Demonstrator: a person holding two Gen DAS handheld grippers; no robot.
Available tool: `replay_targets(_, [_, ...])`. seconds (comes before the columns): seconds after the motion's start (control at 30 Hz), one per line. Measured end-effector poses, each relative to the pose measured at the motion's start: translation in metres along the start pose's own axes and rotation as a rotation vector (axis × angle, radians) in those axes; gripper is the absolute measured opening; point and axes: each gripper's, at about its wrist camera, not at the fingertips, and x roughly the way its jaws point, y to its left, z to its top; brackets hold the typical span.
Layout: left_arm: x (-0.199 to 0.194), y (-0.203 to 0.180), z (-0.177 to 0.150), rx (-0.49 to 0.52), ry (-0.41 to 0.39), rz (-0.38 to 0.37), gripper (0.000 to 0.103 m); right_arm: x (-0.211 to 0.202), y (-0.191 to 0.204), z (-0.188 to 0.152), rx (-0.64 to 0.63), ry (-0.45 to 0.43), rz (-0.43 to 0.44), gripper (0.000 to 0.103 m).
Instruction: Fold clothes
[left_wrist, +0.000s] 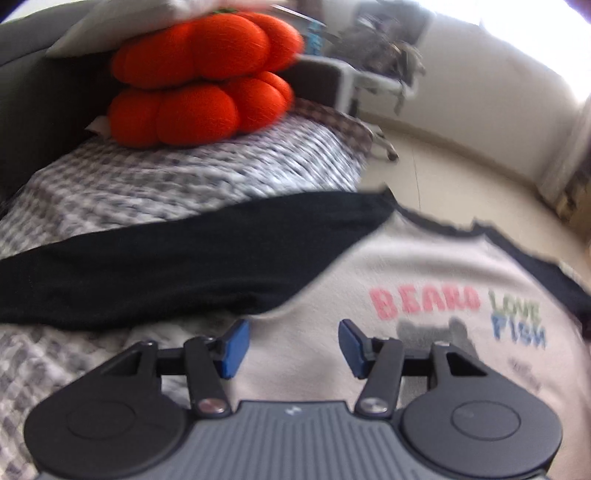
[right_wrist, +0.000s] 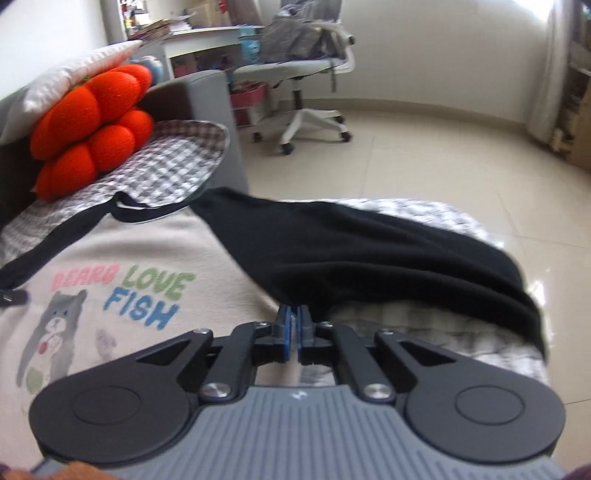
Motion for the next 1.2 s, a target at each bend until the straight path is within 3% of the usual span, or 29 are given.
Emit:
replay_targets(0.07, [-0.005, 0.015, 0.003, -0.023, -0.033, 0.029, 0.056, -0.006, -0.002, -0.001, -0.011, -0.012, -0.056, 0.019])
replay_targets(0.23, [0.001, 0.037, 0.002, -0.093, -0.023, 0.057, 0.055, -0.017, 0.0, 0.001, 0.002, -0.022, -0.015, 0.019])
replay_targets(0.37, [0.0, 0.026, -0.003, -0.059, -0.027, 0.016, 0.054, -0.009, 0.013, 0.009, 0.048, 0.017, 0.04, 0.019])
replay_targets(0.53, [0.003, 0.014, -0.011, 0.029, -0.036, 0.023, 0.055, 0.006, 0.02, 0.012, 0.133, 0.061, 0.087, 0.019])
replay_targets(0.6, [0.011, 0.011, -0.013, 0.053, -0.007, 0.043, 0.056, 0.012, 0.02, 0.009, 0.126, 0.077, 0.056, 0.006])
replay_targets(0.87, [0.009, 0.018, -0.011, 0.034, 0.013, 0.054, 0.059, -0.003, 0.005, 0.003, 0.148, 0.091, 0.001, 0.001])
replay_targets(0.93, [0.004, 0.02, -0.01, 0.025, 0.01, 0.052, 0.057, -0.012, 0.005, -0.001, 0.125, 0.082, -0.015, 0.006])
replay_targets(0.97, [0.0, 0.02, -0.011, 0.027, 0.001, 0.048, 0.057, -0.016, 0.006, -0.003, 0.113, 0.078, -0.024, 0.018])
replay_targets(1.2, [-0.021, 0.008, -0.023, 0.102, -0.028, 0.018, 0.057, -0.046, 0.022, -0.014, 0.025, 0.057, 0.001, 0.019])
